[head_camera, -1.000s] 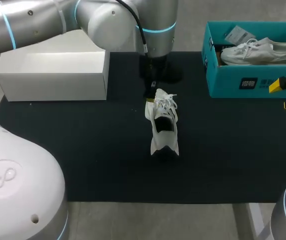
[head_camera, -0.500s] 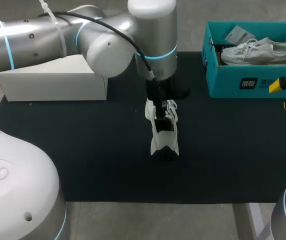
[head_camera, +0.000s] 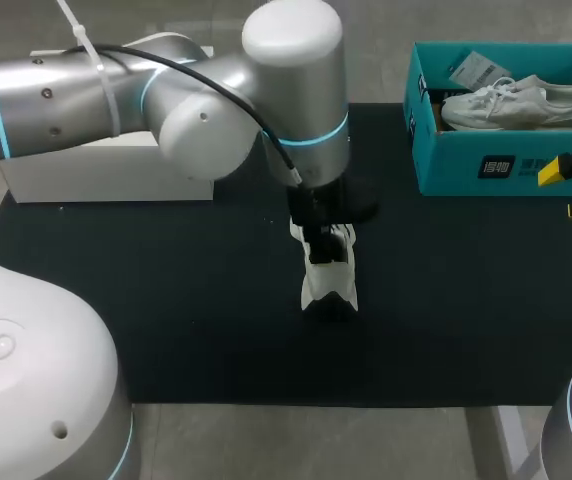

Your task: Take the shoe out of the shoebox, open the shoe tongue, remove and reinsert the insole, then place the shoe into the shoebox

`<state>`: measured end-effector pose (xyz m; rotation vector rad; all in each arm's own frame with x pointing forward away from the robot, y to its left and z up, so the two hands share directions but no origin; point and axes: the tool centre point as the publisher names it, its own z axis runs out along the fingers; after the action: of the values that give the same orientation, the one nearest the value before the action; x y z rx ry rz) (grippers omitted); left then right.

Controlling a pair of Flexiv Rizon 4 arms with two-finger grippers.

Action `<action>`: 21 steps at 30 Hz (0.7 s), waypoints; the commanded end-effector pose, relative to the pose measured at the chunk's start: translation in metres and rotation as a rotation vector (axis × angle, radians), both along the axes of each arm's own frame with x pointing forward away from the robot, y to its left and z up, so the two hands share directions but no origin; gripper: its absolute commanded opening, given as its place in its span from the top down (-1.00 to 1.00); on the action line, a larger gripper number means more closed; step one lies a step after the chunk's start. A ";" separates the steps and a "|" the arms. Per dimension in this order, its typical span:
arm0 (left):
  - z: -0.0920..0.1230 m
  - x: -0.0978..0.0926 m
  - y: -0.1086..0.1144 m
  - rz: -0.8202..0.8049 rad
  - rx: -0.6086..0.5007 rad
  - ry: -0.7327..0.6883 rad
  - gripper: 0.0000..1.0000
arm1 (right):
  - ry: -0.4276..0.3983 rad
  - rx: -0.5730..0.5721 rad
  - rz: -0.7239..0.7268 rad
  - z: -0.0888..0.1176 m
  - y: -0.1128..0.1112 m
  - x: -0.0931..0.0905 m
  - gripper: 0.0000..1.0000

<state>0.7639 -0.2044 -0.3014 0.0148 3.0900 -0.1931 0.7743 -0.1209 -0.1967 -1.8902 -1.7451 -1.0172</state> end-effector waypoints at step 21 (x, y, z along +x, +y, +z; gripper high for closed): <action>-0.069 0.008 -0.022 -0.030 0.013 0.027 -1.00 | 0.001 -0.002 -0.001 0.000 0.000 -0.001 -1.00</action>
<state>0.7687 -0.2237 -0.3612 0.0569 3.1145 -0.1690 0.7743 -0.1208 -0.1967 -1.8900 -1.7452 -1.0171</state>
